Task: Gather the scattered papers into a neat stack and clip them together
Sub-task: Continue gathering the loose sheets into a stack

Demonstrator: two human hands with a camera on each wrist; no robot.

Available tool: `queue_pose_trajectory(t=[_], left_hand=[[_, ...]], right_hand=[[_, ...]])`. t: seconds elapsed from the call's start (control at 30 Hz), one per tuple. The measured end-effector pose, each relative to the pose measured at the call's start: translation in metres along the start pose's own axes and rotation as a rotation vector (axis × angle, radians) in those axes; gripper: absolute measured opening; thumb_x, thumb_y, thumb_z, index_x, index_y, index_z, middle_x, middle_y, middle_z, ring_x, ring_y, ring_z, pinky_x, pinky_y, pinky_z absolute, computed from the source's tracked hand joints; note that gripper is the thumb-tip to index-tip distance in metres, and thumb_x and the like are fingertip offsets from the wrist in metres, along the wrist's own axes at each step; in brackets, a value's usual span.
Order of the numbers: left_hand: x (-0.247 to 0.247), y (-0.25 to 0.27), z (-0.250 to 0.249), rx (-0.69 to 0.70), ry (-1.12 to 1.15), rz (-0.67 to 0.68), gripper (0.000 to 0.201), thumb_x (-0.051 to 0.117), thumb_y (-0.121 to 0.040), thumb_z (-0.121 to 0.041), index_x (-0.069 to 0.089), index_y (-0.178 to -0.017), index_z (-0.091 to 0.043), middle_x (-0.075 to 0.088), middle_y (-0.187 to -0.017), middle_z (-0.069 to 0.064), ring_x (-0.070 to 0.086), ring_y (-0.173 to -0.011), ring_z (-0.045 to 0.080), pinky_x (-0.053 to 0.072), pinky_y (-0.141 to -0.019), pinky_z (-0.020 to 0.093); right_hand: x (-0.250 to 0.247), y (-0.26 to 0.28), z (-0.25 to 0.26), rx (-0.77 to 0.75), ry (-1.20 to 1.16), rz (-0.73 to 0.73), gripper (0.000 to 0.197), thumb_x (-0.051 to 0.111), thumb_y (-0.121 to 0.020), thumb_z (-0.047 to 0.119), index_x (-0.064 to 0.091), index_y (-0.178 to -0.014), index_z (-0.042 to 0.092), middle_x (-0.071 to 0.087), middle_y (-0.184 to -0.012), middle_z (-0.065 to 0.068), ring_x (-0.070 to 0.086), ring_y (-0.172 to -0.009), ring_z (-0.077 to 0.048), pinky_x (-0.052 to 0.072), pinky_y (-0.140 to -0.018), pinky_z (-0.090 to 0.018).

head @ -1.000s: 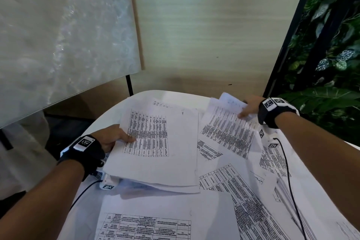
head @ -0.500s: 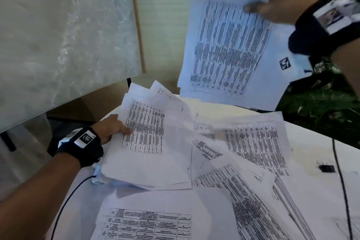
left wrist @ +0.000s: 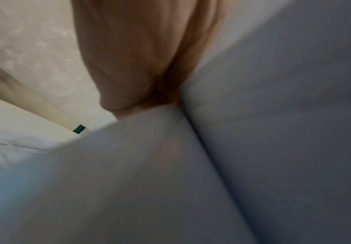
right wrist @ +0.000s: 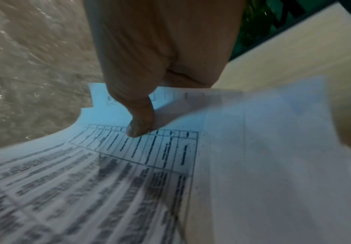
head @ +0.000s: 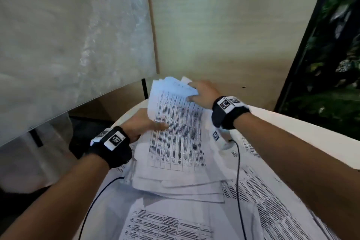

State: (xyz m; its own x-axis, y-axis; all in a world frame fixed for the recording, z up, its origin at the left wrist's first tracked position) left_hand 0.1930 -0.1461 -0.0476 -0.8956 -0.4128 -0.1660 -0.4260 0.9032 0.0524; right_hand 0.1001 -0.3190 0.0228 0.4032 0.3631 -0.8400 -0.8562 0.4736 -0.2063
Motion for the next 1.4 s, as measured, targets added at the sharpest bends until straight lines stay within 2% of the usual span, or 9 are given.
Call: queue_pose_trajectory(t=[0.1,0.27,0.33,0.63,0.77,0.9,1.03,1.2,1.4], left_hand=[[-0.014,-0.005,0.023,-0.103,-0.063,-0.018,0.047,0.089,-0.06,0.0,0.072,-0.104,-0.003,0.077,-0.098,0.013,0.073,-0.086,0.028,0.058,-0.069,0.03],[-0.08,0.008,0.073,-0.299,-0.082,-0.13,0.079,0.093,-0.057,-0.006,0.059,-0.128,-0.001,0.068,-0.122,0.02,0.068,-0.107,0.037,0.055,-0.093,0.049],[-0.086,0.015,0.084,-0.361,-0.069,-0.114,0.054,0.079,-0.073,0.004,0.062,-0.124,0.001,0.068,-0.122,0.024,0.069,-0.104,0.04,0.055,-0.092,0.052],[-0.084,0.017,0.093,-0.402,-0.012,-0.048,0.039,0.061,-0.084,0.015,0.063,-0.12,0.003,0.069,-0.116,0.029,0.071,-0.096,0.042,0.061,-0.075,0.051],[-0.084,0.016,0.093,-0.391,-0.033,-0.046,0.04,0.062,-0.084,0.013,0.061,-0.123,0.005,0.069,-0.116,0.028,0.068,-0.103,0.045,0.061,-0.078,0.051],[-0.083,0.019,0.091,-0.393,-0.026,-0.052,0.04,0.062,-0.084,0.012,0.061,-0.123,0.004,0.068,-0.118,0.028,0.065,-0.108,0.048,0.059,-0.08,0.052],[-0.083,0.022,0.09,-0.376,-0.017,-0.07,0.042,0.067,-0.08,0.009,0.063,-0.121,0.001,0.07,-0.115,0.025,0.069,-0.103,0.042,0.06,-0.081,0.051],[-0.082,0.021,0.088,-0.36,-0.035,-0.055,0.037,0.065,-0.082,0.011,0.065,-0.116,-0.002,0.072,-0.112,0.023,0.071,-0.099,0.039,0.059,-0.084,0.051],[-0.082,0.021,0.088,-0.358,-0.038,-0.039,0.034,0.063,-0.083,0.012,0.065,-0.115,0.001,0.072,-0.111,0.024,0.075,-0.088,0.032,0.062,-0.073,0.043]], right_hand=[[0.012,0.005,-0.007,-0.063,-0.185,-0.009,0.024,0.074,-0.081,0.007,0.059,-0.09,0.024,0.06,-0.085,0.001,0.055,-0.083,-0.018,0.044,-0.069,-0.021],[-0.027,0.025,-0.121,0.18,0.022,0.066,0.034,0.076,-0.08,0.006,0.063,-0.11,0.014,0.063,-0.104,-0.004,0.062,-0.102,-0.022,0.047,-0.091,-0.032],[-0.035,0.056,-0.174,0.331,0.214,0.287,0.04,0.079,-0.078,0.011,0.061,-0.113,0.017,0.06,-0.105,-0.001,0.058,-0.103,-0.022,0.043,-0.088,-0.027],[-0.027,0.114,-0.24,0.439,0.412,0.505,0.104,0.082,-0.02,0.071,0.053,-0.112,0.031,0.055,-0.104,0.009,0.055,-0.099,-0.016,0.046,-0.091,-0.03],[-0.029,0.113,-0.226,0.4,0.464,0.517,0.043,0.089,-0.057,0.047,0.061,-0.079,0.023,0.063,-0.084,0.005,0.06,-0.088,-0.023,0.044,-0.072,-0.028],[-0.031,0.092,-0.196,0.264,0.436,0.424,0.066,0.066,-0.072,0.067,0.066,-0.087,0.002,0.067,-0.094,-0.02,0.058,-0.081,-0.026,0.039,-0.066,-0.033],[-0.002,0.079,-0.143,0.124,0.48,0.504,0.041,0.064,-0.089,0.037,0.045,-0.057,0.021,0.049,-0.061,-0.001,0.045,-0.067,-0.024,0.035,-0.061,-0.032],[0.046,0.068,-0.083,0.057,0.519,0.547,0.026,0.046,-0.093,0.017,0.046,-0.067,0.014,0.055,-0.071,-0.006,0.047,-0.073,-0.023,0.044,-0.072,-0.037],[0.07,0.062,-0.067,0.107,0.455,0.608,0.049,0.049,-0.091,0.06,0.061,-0.086,0.013,0.061,-0.088,-0.004,0.057,-0.082,-0.023,0.045,-0.076,-0.037]])
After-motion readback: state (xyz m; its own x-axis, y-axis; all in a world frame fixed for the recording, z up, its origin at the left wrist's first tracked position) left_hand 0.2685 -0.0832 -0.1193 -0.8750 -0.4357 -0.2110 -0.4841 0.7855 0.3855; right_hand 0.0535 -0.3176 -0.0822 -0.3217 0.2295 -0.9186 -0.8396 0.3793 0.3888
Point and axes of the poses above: each hand's wrist, its own y-axis away from the middle knuckle, its own x-axis out of the palm, z = x × y, the point moved 8 cm from there along -y, towards the middle knuckle
